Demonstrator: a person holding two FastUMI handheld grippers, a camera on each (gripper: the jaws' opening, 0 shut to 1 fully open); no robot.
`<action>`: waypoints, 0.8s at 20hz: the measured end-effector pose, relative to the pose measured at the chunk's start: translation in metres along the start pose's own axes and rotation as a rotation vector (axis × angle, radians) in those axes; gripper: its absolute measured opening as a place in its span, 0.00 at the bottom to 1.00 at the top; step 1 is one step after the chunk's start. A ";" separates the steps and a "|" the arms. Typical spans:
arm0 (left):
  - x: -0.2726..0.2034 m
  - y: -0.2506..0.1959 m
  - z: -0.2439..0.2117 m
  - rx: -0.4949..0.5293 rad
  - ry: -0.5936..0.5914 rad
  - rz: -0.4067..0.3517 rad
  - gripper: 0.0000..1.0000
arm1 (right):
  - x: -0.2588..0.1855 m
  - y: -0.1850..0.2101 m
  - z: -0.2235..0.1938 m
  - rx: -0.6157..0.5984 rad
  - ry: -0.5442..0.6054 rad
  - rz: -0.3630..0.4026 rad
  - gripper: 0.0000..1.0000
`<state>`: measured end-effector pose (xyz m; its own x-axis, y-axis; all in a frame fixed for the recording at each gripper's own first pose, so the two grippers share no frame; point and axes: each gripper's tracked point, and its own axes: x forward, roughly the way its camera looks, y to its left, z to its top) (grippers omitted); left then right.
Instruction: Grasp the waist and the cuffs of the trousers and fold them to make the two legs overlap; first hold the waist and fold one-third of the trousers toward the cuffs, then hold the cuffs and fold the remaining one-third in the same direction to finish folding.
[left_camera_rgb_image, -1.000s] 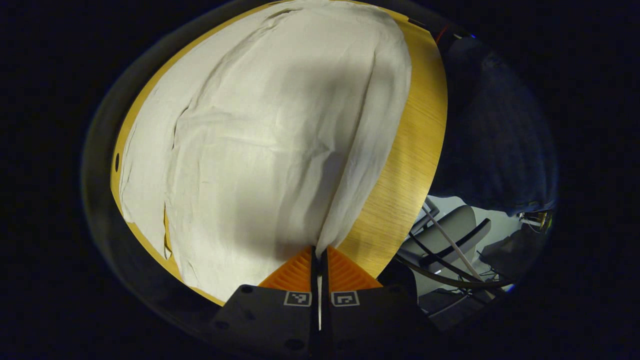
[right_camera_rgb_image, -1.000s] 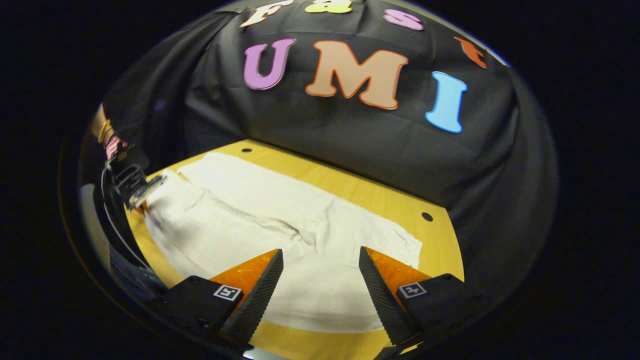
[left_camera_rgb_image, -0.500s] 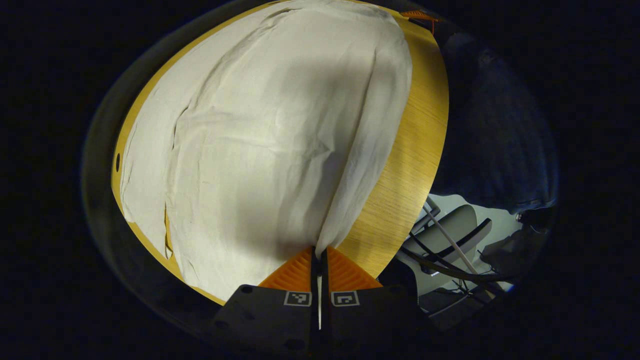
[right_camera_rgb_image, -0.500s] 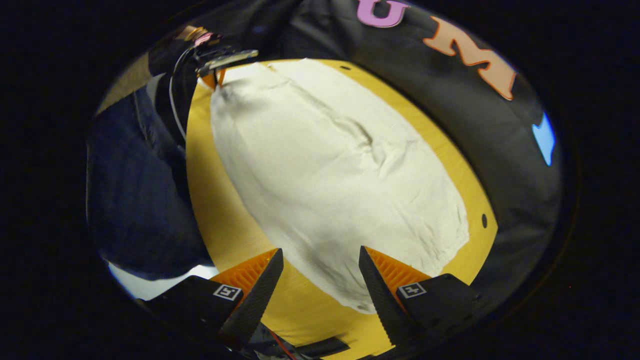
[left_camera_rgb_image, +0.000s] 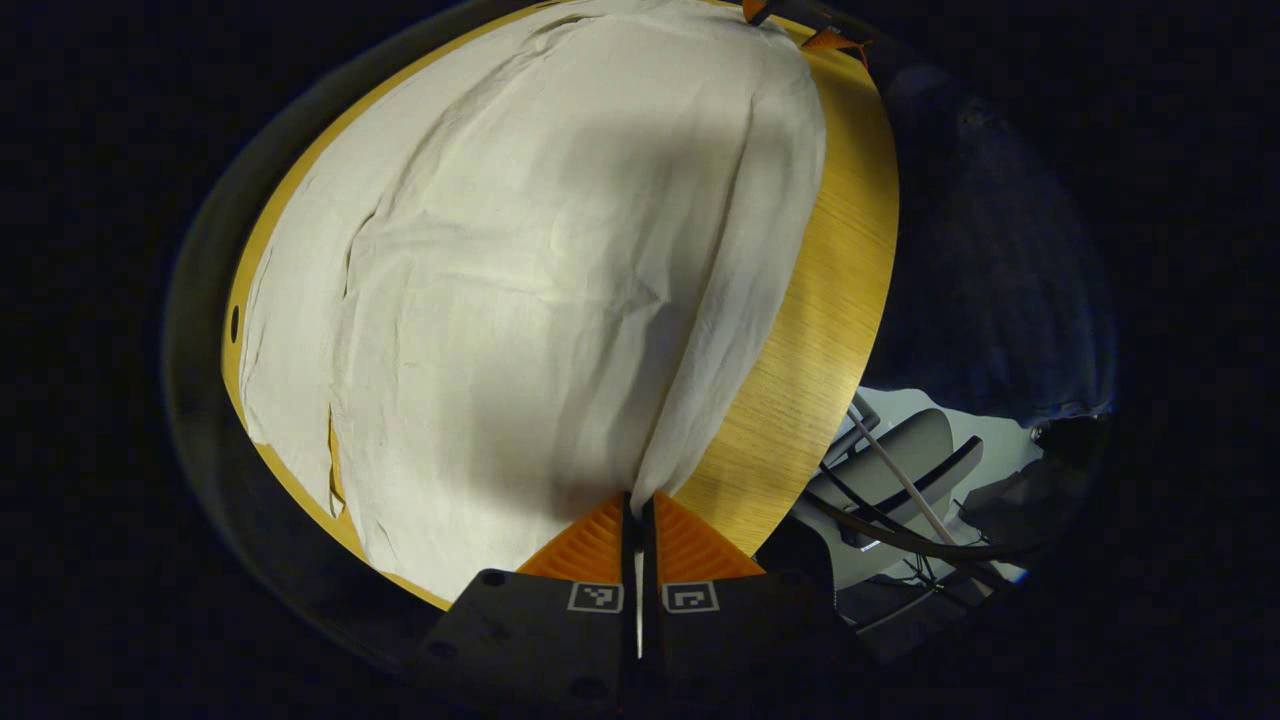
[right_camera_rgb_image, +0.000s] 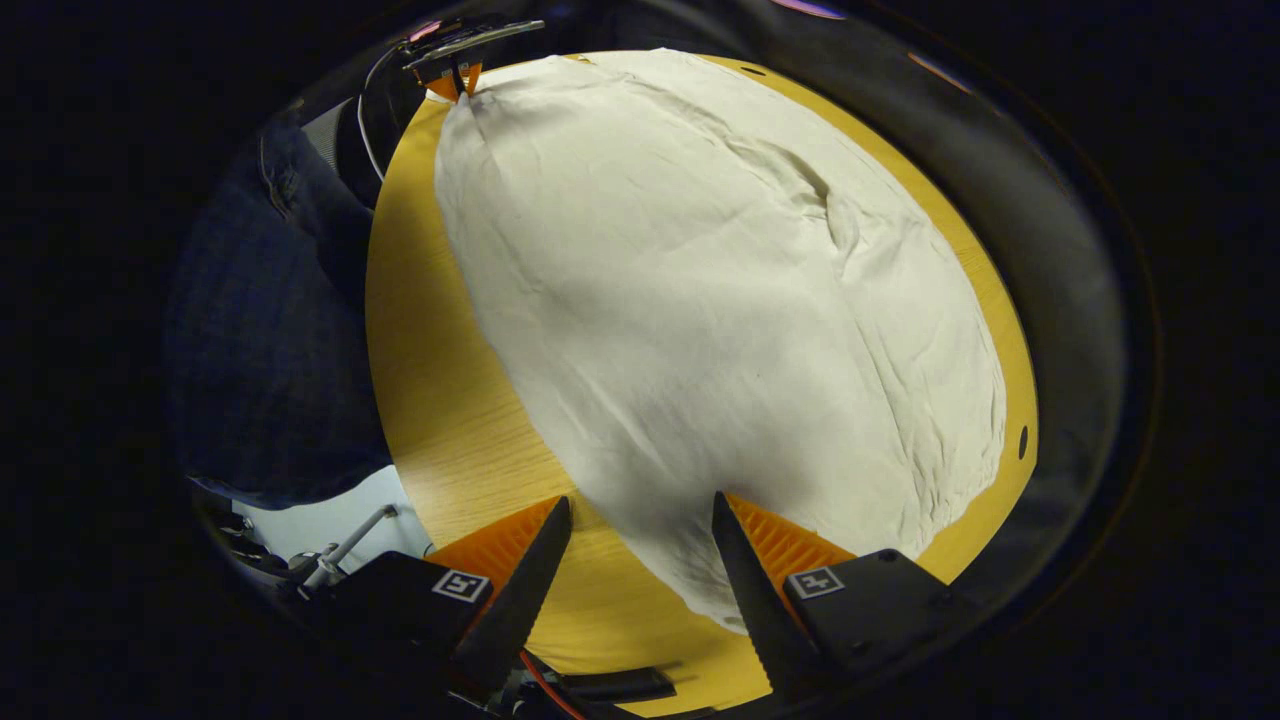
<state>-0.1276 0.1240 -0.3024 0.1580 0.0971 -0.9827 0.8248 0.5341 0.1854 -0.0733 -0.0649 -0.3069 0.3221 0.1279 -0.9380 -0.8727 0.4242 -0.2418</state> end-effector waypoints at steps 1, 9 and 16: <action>0.000 0.000 0.000 0.001 0.002 -0.001 0.00 | 0.002 0.001 -0.001 0.001 0.002 0.004 0.93; -0.001 -0.002 0.000 0.001 0.002 -0.021 0.00 | 0.003 -0.009 -0.001 0.106 0.075 -0.016 0.60; -0.001 -0.003 -0.001 0.026 0.014 -0.032 0.00 | 0.004 -0.023 -0.003 0.114 0.085 -0.058 0.10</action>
<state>-0.1305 0.1231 -0.3019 0.1236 0.0917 -0.9881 0.8432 0.5153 0.1533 -0.0532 -0.0763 -0.3057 0.3346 0.0258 -0.9420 -0.8046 0.5283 -0.2713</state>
